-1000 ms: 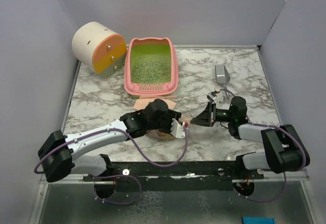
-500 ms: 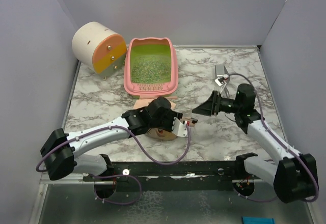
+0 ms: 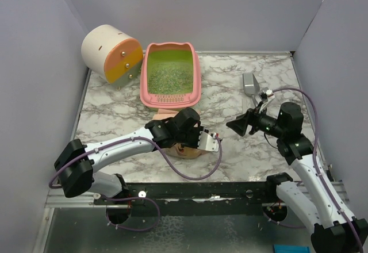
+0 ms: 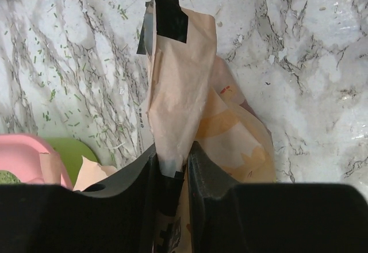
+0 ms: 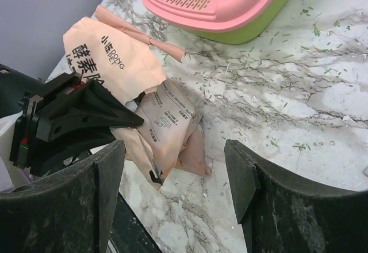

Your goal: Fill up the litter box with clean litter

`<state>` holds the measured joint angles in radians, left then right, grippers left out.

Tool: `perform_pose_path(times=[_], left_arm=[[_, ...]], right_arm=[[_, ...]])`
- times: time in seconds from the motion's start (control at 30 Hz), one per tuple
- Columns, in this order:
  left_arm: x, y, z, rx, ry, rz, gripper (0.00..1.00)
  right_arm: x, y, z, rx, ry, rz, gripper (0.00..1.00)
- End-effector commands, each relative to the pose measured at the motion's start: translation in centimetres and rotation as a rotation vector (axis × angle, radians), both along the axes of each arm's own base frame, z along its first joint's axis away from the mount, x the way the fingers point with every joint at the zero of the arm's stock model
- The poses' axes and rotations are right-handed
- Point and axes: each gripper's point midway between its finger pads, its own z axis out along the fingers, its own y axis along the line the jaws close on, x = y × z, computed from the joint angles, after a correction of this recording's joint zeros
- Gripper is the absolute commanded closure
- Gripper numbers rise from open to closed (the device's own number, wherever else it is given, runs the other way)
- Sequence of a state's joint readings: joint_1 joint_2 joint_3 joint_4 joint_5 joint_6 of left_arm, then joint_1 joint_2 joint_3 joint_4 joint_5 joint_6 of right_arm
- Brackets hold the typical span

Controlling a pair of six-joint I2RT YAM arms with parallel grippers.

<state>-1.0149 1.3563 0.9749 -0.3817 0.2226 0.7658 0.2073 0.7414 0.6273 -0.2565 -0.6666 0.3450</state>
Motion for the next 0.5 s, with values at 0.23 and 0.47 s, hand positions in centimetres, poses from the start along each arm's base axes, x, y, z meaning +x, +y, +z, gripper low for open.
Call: perform_pose_path(times=[0.23,0.47], left_arm=[[-0.5,0.2,-0.2,0.041,0.255,0.153,0.96],[-1.1,0.5,1.0,-0.036,0.403,0.182,1.0]], right_arm=[[-0.7,-0.2,-0.5,-0.029,-0.05,0.023,0.31],[-1.1,0.0,-0.4,-0.016,-0.093,0.038,0.68]])
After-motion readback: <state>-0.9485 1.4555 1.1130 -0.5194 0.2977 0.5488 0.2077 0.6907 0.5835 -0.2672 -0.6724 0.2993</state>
